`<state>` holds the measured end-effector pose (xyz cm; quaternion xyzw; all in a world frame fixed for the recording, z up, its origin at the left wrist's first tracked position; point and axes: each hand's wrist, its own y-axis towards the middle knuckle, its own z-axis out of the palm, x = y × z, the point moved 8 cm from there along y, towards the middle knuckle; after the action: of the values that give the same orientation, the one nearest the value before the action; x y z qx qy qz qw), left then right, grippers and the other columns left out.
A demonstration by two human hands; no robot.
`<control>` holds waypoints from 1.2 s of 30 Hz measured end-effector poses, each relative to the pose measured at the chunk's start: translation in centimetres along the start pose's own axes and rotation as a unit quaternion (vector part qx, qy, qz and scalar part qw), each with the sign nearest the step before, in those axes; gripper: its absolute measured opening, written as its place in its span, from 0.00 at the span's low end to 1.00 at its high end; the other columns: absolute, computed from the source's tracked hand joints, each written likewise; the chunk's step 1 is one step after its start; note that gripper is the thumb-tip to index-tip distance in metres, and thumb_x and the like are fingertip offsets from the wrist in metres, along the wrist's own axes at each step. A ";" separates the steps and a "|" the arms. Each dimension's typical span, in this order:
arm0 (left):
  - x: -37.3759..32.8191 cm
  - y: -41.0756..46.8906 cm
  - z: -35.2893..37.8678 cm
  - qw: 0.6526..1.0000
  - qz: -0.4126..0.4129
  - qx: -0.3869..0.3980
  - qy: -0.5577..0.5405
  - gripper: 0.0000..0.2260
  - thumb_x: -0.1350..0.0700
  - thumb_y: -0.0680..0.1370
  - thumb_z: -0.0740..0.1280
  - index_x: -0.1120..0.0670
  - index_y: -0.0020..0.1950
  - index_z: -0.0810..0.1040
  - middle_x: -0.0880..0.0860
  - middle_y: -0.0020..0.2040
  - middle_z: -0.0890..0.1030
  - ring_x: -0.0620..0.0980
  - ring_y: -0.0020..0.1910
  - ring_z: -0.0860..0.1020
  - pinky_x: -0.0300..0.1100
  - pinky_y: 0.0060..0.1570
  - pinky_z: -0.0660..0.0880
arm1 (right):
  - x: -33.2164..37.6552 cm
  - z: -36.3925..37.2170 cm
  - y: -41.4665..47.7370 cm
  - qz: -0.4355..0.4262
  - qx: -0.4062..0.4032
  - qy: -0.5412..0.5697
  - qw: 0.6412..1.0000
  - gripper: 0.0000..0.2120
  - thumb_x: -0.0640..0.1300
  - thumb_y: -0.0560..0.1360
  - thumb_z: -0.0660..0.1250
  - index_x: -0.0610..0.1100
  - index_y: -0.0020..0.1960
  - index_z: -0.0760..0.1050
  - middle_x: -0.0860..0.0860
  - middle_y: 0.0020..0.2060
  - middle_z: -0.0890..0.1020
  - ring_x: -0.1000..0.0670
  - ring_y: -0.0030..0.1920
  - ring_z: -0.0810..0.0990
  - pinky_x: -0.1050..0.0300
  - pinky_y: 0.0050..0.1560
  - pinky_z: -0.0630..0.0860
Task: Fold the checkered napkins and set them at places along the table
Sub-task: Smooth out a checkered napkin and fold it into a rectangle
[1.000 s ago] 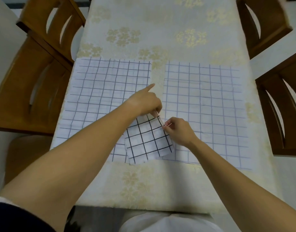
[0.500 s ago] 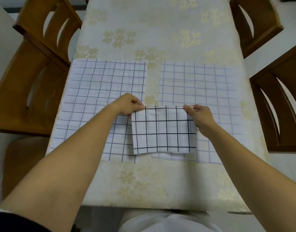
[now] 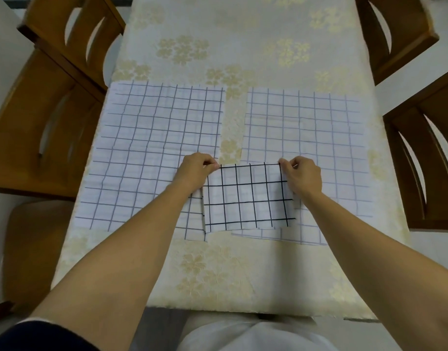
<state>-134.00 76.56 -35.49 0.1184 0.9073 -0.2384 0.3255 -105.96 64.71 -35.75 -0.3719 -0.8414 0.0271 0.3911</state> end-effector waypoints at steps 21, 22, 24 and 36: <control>-2.1 -5.6 8.2 0.956 0.084 -0.025 0.280 0.28 0.44 0.86 0.48 0.53 0.83 0.45 0.51 0.84 0.45 0.52 0.82 0.41 0.52 0.81 0.43 | 4.1 10.4 -7.8 -0.313 0.105 -0.283 0.900 0.28 0.47 0.83 0.44 0.40 0.82 0.46 0.44 0.82 0.48 0.45 0.81 0.43 0.53 0.78 0.37; -2.1 -5.5 8.2 0.956 0.081 -0.023 0.280 0.29 0.43 0.86 0.48 0.53 0.83 0.45 0.51 0.84 0.44 0.52 0.82 0.41 0.51 0.81 0.42 | 4.3 10.2 -7.7 -0.317 0.103 -0.285 0.899 0.27 0.46 0.85 0.47 0.40 0.82 0.47 0.44 0.82 0.48 0.45 0.81 0.43 0.53 0.78 0.38; -2.1 -5.5 8.1 0.956 0.080 -0.025 0.282 0.29 0.42 0.86 0.48 0.53 0.83 0.45 0.51 0.84 0.44 0.53 0.82 0.41 0.52 0.81 0.43 | 4.6 10.1 -7.6 -0.322 0.102 -0.282 0.898 0.27 0.44 0.85 0.51 0.39 0.81 0.49 0.43 0.81 0.50 0.43 0.82 0.45 0.52 0.78 0.40; -0.7 -5.3 8.3 0.946 0.068 -0.035 0.316 0.32 0.36 0.83 0.39 0.48 0.83 0.38 0.53 0.82 0.33 0.56 0.80 0.32 0.56 0.80 0.40 | 2.7 9.0 -5.0 -0.282 0.117 -0.331 0.893 0.32 0.59 0.85 0.42 0.45 0.82 0.38 0.50 0.81 0.40 0.47 0.81 0.37 0.49 0.80 0.38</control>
<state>-130.99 67.76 -38.83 0.2377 0.9612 -0.1339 0.0418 -116.22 65.05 -38.52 -0.0405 -0.9824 0.1356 0.1220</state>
